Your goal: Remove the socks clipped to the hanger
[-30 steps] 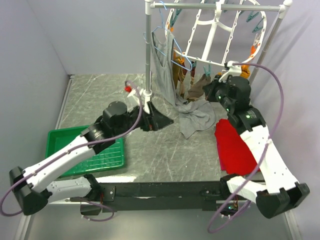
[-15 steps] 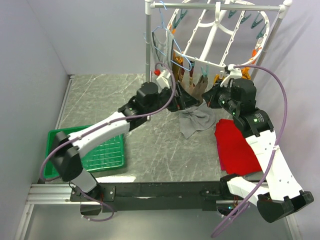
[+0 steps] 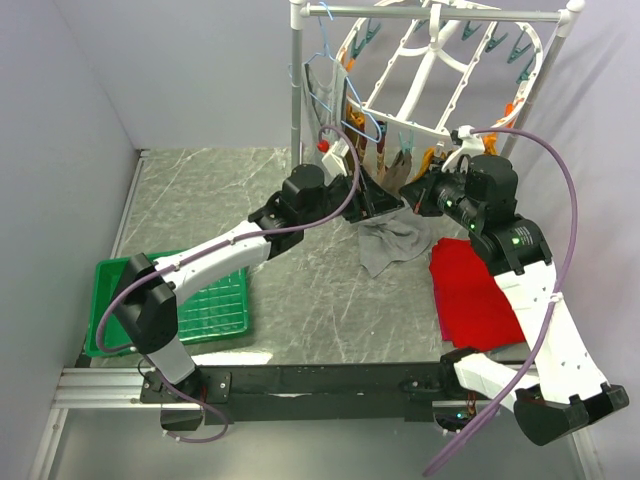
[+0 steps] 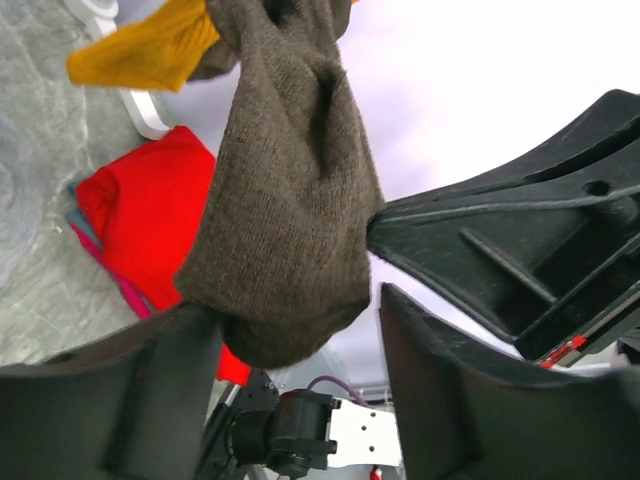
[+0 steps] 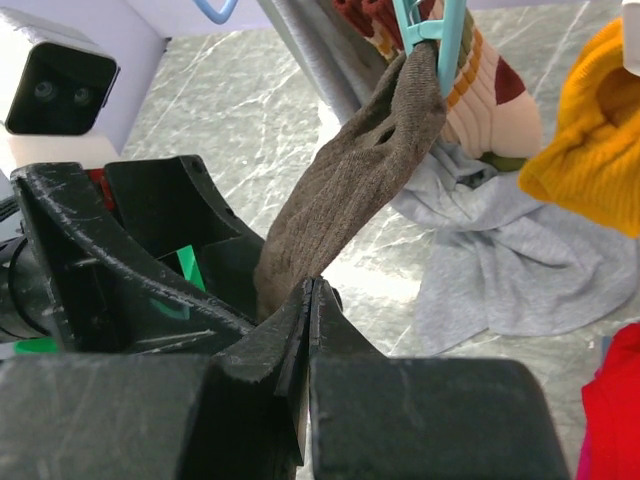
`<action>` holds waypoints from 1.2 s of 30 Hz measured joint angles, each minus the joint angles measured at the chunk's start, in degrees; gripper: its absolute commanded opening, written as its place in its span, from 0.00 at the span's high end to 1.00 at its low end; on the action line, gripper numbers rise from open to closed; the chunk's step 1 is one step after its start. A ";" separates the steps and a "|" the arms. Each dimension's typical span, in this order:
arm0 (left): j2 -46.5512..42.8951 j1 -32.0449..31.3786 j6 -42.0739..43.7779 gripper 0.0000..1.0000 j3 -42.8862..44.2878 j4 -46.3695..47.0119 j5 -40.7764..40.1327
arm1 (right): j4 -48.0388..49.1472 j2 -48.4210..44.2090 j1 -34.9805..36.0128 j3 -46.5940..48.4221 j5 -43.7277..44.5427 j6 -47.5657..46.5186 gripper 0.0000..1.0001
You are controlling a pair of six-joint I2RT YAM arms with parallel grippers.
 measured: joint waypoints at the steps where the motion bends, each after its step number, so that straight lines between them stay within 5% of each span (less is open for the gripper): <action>1: 0.04 0.00 0.17 0.55 0.22 0.00 0.24 | 0.00 0.00 0.00 0.02 -0.20 0.11 1.00; 4: 0.63 0.04 0.07 0.91 1.79 -0.07 0.66 | -0.39 0.07 0.00 0.35 -0.68 0.37 1.00; 7: 1.01 0.17 0.33 0.96 3.08 -0.24 1.01 | -2.16 0.74 0.00 2.54 -0.61 0.46 0.88; 9: 1.01 0.26 0.46 0.99 3.43 -0.48 1.22 | -3.26 1.33 0.00 4.44 -0.09 0.52 0.60; 11: 1.01 0.35 0.52 0.99 3.43 -0.79 1.27 | -4.28 2.16 0.00 6.62 0.85 0.59 0.43; 14: 1.01 0.37 0.55 0.99 3.43 -1.88 1.25 | -6.84 4.81 0.00 11.89 3.61 -0.20 0.31; 24: 0.98 0.37 0.50 0.99 3.37 -2.75 1.38 | -14.34 21.05 0.00 33.79 13.22 -4.61 0.31; 36: 0.98 0.37 0.35 0.99 3.37 -3.48 1.84 | -15.76 26.53 1.31 35.06 16.26 -4.57 0.35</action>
